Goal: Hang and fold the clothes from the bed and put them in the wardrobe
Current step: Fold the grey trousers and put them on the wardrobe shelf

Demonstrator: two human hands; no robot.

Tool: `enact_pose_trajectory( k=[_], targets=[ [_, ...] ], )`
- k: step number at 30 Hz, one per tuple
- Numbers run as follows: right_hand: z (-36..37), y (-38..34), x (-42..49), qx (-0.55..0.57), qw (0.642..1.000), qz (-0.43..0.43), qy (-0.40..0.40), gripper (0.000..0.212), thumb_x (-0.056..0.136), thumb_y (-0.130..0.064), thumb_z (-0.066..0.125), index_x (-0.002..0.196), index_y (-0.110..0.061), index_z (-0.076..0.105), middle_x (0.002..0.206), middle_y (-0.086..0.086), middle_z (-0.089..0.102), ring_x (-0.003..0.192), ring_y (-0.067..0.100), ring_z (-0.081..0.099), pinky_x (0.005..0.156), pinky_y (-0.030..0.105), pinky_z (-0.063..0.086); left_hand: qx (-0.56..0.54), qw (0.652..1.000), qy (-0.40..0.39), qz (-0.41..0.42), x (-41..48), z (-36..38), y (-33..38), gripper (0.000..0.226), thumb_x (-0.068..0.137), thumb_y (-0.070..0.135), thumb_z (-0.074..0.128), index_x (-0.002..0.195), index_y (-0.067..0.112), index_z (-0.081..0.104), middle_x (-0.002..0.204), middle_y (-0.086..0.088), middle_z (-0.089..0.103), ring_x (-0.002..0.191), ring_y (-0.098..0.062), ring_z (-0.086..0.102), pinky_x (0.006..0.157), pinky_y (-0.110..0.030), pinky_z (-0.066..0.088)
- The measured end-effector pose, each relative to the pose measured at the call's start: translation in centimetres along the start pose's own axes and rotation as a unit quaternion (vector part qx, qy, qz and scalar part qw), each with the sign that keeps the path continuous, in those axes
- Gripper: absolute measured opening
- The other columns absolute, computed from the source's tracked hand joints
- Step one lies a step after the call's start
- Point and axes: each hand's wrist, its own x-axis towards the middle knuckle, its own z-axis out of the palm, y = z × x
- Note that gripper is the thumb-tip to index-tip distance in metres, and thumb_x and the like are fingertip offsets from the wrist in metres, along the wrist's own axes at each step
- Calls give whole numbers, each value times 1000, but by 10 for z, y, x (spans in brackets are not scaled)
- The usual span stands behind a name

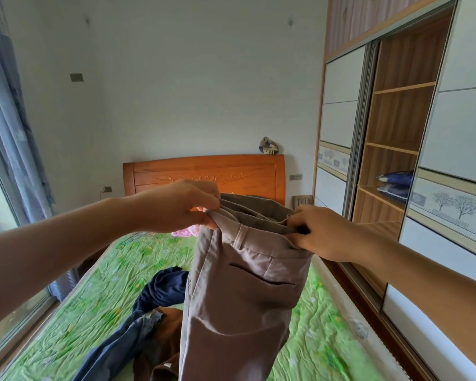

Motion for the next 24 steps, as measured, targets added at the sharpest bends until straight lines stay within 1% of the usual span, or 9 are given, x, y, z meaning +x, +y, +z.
enact_pose_trajectory(
  k=[3,6,9,13,16,18,20,22,24],
  targets=[
    [-2,2,-2,6,1000,1,-19,19,100,-35,54,89,-27,67,90,-6,61,84,10,60,79,36,50,5,999,-41,-5,1,-5,0,3,90,30,70,92,31,68,102,18,57,92,-1,58,83,-29,54],
    [-16,7,-5,12,1000,11,-15,19,99,-28,57,84,-21,65,82,-3,63,78,13,60,72,34,48,24,995,-100,-12,-1,-12,-2,8,92,44,63,100,45,60,105,22,54,95,2,56,87,-35,53],
    [-28,10,-6,-14,1000,4,-3,22,96,-23,62,75,-18,61,74,-2,59,72,14,56,68,34,44,59,990,-130,-8,-7,-14,-3,20,92,54,59,111,49,52,101,28,49,93,6,53,85,-27,49],
    [-32,11,-5,-22,1000,-5,7,23,93,-22,66,71,-18,59,72,-4,58,72,13,54,68,35,45,9,992,-129,-10,-7,-11,5,9,88,65,53,85,58,48,91,30,49,88,12,50,79,-16,39],
    [-35,12,-4,-17,1000,-5,11,25,92,-20,68,69,-19,57,73,-2,59,70,13,56,66,33,48,-33,996,-82,-19,-6,-7,10,17,90,59,53,78,47,54,85,23,53,86,0,54,75,-24,47],
    [-39,11,-5,6,1000,-6,29,25,92,-17,69,69,-16,57,72,-2,59,66,9,59,57,19,46,-65,997,-34,-28,-5,-6,7,25,91,48,60,77,27,64,85,15,56,84,-11,58,76,-31,53],
    [-43,10,-7,45,998,-5,44,25,91,-13,70,70,-15,56,72,-3,59,64,0,61,53,11,46,-121,991,12,-50,-4,-6,1,24,90,33,69,75,14,67,85,8,57,82,-18,60,79,-30,56],
    [-48,10,-8,77,995,-10,60,22,91,-9,70,75,-17,56,74,-2,58,64,-2,61,55,11,47,-167,983,49,-66,-2,-6,-2,20,87,20,75,71,12,66,83,5,57,79,-16,60,77,-27,57],
    [-54,9,-8,148,987,-27,60,20,91,-4,68,86,-19,56,77,2,60,65,9,65,56,18,52,-190,976,77,-77,0,-8,-5,19,85,14,78,70,12,66,82,4,58,77,-14,60,75,-24,55]
  ],
)
